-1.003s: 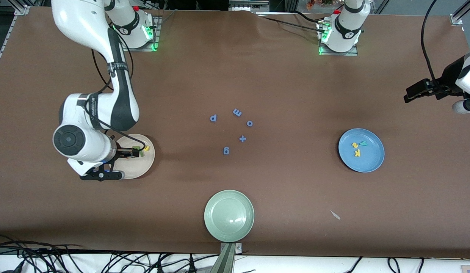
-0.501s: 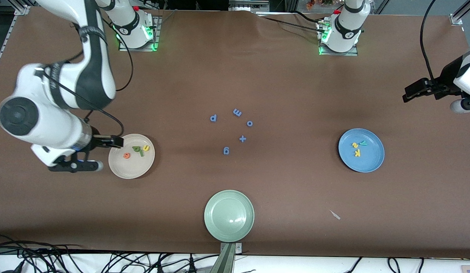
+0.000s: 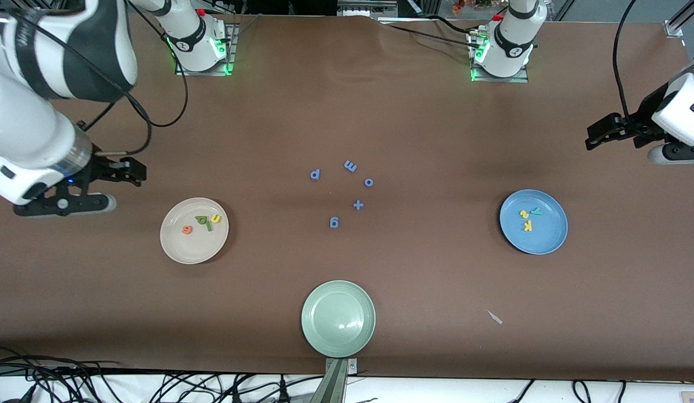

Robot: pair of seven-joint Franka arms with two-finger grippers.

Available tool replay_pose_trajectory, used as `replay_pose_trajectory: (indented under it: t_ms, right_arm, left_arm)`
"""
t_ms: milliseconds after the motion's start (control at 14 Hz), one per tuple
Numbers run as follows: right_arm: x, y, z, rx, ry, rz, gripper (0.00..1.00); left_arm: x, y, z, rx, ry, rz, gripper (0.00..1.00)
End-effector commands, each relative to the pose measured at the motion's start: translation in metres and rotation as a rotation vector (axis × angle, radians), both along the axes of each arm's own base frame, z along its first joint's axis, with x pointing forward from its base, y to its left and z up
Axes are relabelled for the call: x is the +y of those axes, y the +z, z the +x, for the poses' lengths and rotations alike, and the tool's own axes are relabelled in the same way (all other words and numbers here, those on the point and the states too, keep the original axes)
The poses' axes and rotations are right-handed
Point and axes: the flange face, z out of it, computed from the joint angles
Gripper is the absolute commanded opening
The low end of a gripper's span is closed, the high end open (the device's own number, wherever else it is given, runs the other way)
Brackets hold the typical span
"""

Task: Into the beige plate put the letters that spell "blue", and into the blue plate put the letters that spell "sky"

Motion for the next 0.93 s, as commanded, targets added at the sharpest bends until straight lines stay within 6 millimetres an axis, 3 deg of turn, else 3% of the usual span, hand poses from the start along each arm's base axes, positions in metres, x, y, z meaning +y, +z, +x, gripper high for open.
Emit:
replay_pose_trajectory:
  t_ms: [0, 358, 573, 859]
  right_arm:
    - [-0.034, 0.022, -0.018, 0.012, -0.007, 0.086, 1.0]
    - [-0.068, 0.021, -0.053, 0.047, -0.06, 0.174, 1.0]
    - [-0.064, 0.02, -0.077, 0.026, -0.091, 0.19, 1.0]
    - [-0.055, 0.025, -0.078, 0.021, -0.103, 0.184, 1.0]
  left_arm:
    - [0.005, 0.007, -0.002, -0.019, -0.026, 0.024, 1.0]
    - [0.005, 0.01, 0.003, -0.029, -0.043, 0.087, 1.0]
    - [0.009, 0.009, 0.004, -0.03, -0.019, 0.027, 1.0]
    - [0.02, 0.004, 0.011, -0.046, -0.001, 0.026, 1.0]
